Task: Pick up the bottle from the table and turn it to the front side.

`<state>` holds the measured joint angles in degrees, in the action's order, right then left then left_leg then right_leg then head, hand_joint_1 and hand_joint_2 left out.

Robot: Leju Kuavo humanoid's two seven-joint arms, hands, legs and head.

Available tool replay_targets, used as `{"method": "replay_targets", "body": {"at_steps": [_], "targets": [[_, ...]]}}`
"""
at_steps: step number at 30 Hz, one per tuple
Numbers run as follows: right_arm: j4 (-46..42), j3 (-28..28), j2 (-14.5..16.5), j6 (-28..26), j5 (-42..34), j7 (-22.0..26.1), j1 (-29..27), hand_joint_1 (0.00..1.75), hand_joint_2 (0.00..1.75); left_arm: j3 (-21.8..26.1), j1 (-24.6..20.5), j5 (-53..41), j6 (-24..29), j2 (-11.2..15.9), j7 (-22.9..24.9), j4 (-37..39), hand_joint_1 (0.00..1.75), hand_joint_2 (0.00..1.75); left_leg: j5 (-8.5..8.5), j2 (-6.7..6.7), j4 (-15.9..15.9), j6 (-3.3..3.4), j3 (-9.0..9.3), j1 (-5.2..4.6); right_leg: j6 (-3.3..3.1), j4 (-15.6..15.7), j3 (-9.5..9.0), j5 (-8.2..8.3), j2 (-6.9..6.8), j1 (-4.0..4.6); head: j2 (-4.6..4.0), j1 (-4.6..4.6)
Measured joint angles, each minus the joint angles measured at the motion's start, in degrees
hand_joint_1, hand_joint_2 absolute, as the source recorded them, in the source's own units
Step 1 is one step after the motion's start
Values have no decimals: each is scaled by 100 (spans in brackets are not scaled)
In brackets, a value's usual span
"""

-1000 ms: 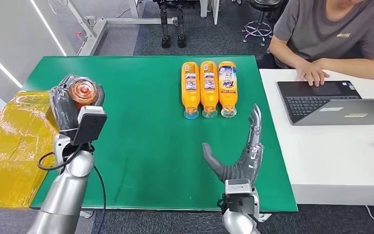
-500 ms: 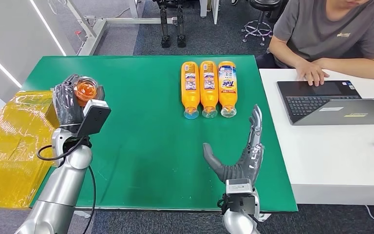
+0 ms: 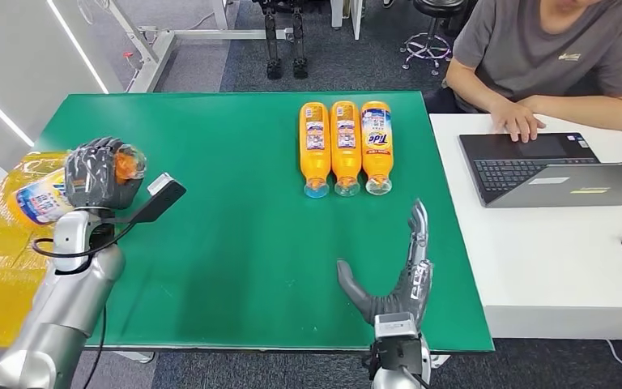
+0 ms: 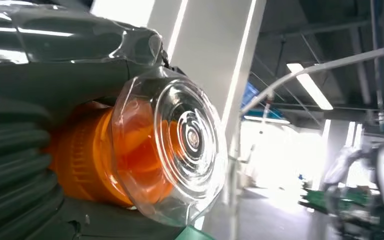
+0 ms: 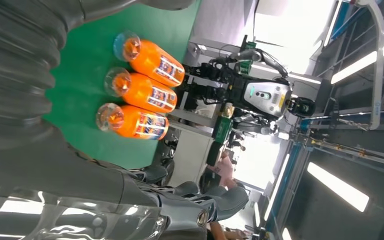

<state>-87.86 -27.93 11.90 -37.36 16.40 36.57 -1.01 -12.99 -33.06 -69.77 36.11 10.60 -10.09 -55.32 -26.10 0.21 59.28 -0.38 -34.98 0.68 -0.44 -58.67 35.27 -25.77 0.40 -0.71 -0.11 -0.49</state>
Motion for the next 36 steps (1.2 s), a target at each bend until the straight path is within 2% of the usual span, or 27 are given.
{"method": "replay_targets", "body": {"at_steps": [3,5,8,11,16,24,28,36], "targets": [[50,2,-11,62,-138,83,-113,0,175,27,64,-1096,-164,544,807,201,175,175,-6,23,-2,-10,6,2,-11,-2,7,1,25,1,0,-1],[88,3,-27,34,-212,126,-146,0,175,80,132,-1576,-418,865,1022,252,175,175,-7,21,-2,-13,7,3,-15,-1,10,-1,23,2,0,-1],[125,4,-40,-5,-261,149,-148,0,175,167,155,-1710,-1314,1120,867,360,175,175,-5,-2,-2,-13,5,3,-16,0,6,-7,-3,4,0,1],[128,4,-42,-30,-267,149,-149,0,175,190,123,-1644,-2048,1208,665,577,175,175,-4,-3,-2,-14,4,2,-16,0,4,-6,-6,4,0,1],[129,6,-46,56,-267,142,-158,0,175,155,82,-1639,-2343,1200,574,994,175,175,-4,1,0,-14,5,0,-17,3,5,-3,-2,2,0,2],[258,7,-54,313,-355,136,-140,0,175,-182,-205,-1635,-2489,1056,-191,2033,175,175,-3,-1,0,-14,5,2,-18,3,5,-3,-4,2,0,1],[362,8,-54,373,-384,150,-131,0,175,-354,-369,-1552,-2324,902,-724,2356,175,175,-3,-3,0,-14,5,2,-18,2,4,-3,-5,2,0,2],[518,8,-50,486,-389,119,-26,0,175,-631,-527,-1379,-1594,542,-1064,2570,175,175,-3,-3,2,-14,5,0,-19,3,4,-2,-5,1,0,1]]}}
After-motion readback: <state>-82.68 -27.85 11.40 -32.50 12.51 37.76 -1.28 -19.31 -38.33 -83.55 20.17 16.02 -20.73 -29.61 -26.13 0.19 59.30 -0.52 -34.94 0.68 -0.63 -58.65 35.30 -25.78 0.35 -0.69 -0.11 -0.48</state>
